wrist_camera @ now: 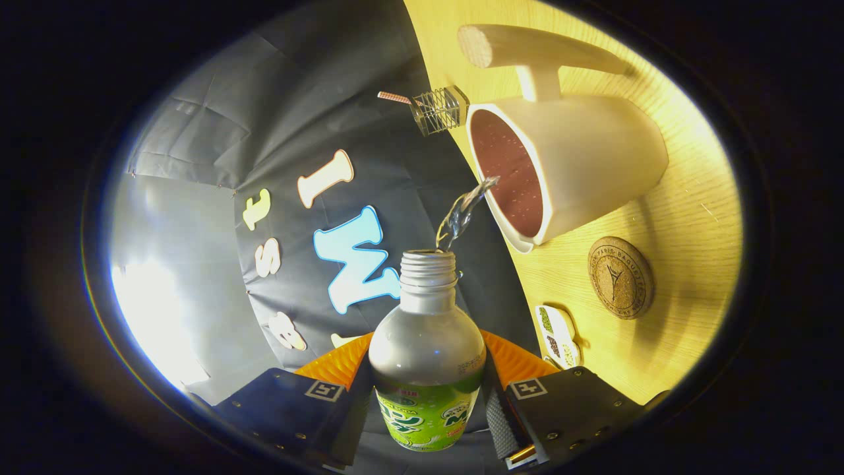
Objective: Take the bottle from table, then pour the juice into the cup, finally place the bottle on the coaster
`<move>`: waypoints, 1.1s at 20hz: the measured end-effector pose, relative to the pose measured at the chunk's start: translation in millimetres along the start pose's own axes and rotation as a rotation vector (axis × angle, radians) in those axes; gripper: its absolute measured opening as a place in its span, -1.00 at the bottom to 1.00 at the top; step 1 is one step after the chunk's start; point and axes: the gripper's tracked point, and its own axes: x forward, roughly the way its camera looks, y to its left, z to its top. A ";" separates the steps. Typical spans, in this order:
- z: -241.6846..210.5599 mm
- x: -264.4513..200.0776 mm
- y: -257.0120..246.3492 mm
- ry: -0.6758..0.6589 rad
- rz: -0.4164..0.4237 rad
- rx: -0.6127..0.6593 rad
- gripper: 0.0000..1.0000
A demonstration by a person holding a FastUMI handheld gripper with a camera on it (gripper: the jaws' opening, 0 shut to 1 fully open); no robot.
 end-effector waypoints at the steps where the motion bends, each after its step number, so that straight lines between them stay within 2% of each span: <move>1: 0.2 0.1 0.4 -0.003 -0.001 0.008 0.51; 22: 10.1 1.5 26.7 -0.083 0.007 0.252 0.51</move>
